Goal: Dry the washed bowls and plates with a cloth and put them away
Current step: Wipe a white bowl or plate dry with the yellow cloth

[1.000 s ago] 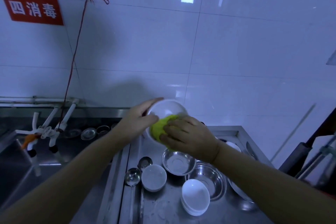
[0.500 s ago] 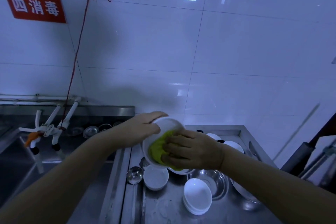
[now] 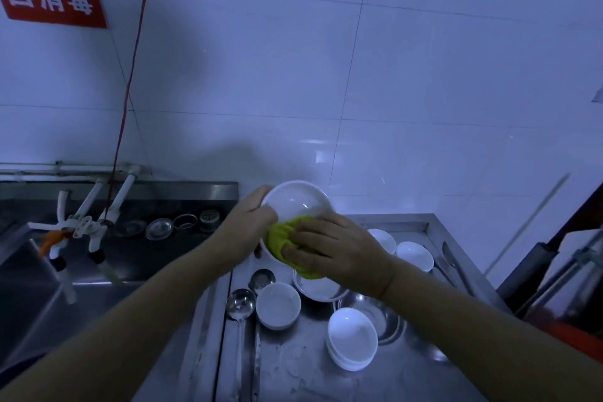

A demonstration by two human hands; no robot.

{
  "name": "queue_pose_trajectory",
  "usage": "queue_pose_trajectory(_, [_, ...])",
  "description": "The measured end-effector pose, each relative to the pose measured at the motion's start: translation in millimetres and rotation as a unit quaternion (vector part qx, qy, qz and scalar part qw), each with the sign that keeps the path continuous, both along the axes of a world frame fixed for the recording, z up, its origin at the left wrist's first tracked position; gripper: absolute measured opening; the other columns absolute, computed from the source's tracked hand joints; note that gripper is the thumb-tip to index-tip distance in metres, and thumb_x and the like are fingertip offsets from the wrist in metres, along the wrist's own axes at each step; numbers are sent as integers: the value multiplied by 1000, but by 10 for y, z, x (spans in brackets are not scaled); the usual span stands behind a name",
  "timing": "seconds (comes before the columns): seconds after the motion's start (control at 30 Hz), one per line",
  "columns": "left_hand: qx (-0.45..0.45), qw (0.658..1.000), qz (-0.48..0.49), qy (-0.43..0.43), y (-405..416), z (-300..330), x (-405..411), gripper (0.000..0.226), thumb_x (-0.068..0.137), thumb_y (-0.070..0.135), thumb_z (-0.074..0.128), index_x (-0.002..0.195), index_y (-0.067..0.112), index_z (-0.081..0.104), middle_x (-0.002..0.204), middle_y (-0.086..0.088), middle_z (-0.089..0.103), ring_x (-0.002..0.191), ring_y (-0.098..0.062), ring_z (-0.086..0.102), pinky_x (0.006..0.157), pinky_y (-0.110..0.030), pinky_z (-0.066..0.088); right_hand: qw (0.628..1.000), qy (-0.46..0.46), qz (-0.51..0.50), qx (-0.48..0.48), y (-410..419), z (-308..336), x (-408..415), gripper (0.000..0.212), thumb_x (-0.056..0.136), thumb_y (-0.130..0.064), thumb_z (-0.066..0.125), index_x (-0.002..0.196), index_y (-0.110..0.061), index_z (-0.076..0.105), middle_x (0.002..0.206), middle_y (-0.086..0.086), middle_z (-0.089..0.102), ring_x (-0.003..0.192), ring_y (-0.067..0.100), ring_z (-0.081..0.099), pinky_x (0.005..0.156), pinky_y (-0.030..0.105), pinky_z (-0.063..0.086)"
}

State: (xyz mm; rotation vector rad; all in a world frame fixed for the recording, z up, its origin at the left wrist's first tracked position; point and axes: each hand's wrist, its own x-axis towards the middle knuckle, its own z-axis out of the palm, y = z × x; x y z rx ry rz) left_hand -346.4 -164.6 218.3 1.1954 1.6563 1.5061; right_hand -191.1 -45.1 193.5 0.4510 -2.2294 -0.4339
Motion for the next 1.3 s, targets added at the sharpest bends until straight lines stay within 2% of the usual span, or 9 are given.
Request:
queue_pose_trajectory(0.2, [-143,982,-119,37,3,105,-175,36,80,22,53,113,33,60,115,-5,63,100,-21,62,79,-33,49,995,-69,30,68,50,55,51,10,91,-11,66,90,-13,76,90,8,71,84,25,67,82,37,51])
queue_pose_trajectory(0.3, [-115,956,-45,266,-71,74,-167,53,90,29,53,141,28,35,141,5,39,124,-6,36,98,-24,31,998,-63,-12,13,21,12,105,12,92,-13,65,93,-14,76,90,6,71,86,25,67,84,35,51])
queue_pose_trajectory(0.5, [54,688,-13,723,-374,51,101,20,68,25,68,89,22,67,92,3,66,98,-21,61,91,-36,47,987,-119,-70,-84,-18,0,263,19,86,-13,68,103,-11,74,101,6,72,92,24,68,85,36,51])
queue_pose_trajectory(0.63, [76,644,-75,757,-306,38,105,13,64,16,72,74,21,67,77,4,67,80,-16,65,100,-33,44,976,-150,-59,-146,-47,38,302,27,80,-9,77,106,-7,73,105,8,71,98,26,66,86,42,52])
queue_pose_trajectory(0.77, [39,751,-103,651,-346,-10,17,15,69,26,76,73,24,62,71,11,62,67,-8,59,68,-18,45,979,-96,-49,-171,-1,50,371,29,91,-20,60,113,-3,69,120,13,65,117,29,57,101,42,44])
queue_pose_trajectory(0.87, [-10,939,-91,332,-391,-117,-4,11,84,22,68,78,13,64,72,-5,62,65,-1,53,61,-18,41,957,-5,-84,-277,81,15,456,34,89,-22,61,117,-3,64,126,9,57,123,25,48,109,31,35])
queue_pose_trajectory(0.93, [-37,993,-92,67,-390,-176,41,14,83,16,67,83,3,64,77,-20,63,69,-16,58,64,-25,46,926,68,-115,-353,84,-13,456,41,82,-18,71,120,-8,60,127,2,55,122,21,48,109,24,33])
queue_pose_trajectory(1.13, [48,964,-48,-255,-157,-211,387,16,79,14,65,92,5,67,89,-21,67,78,-27,61,72,-34,43,918,72,-115,-372,-178,-107,179,57,88,-52,53,128,-12,57,141,10,43,132,29,36,110,38,29])
queue_pose_trajectory(1.3, [101,946,-66,-300,-37,-95,478,27,79,12,57,100,0,67,99,-20,69,86,-24,66,75,-29,55,938,123,-156,-284,-340,-157,108,38,100,-44,35,126,-25,56,143,5,45,131,32,37,102,51,33])
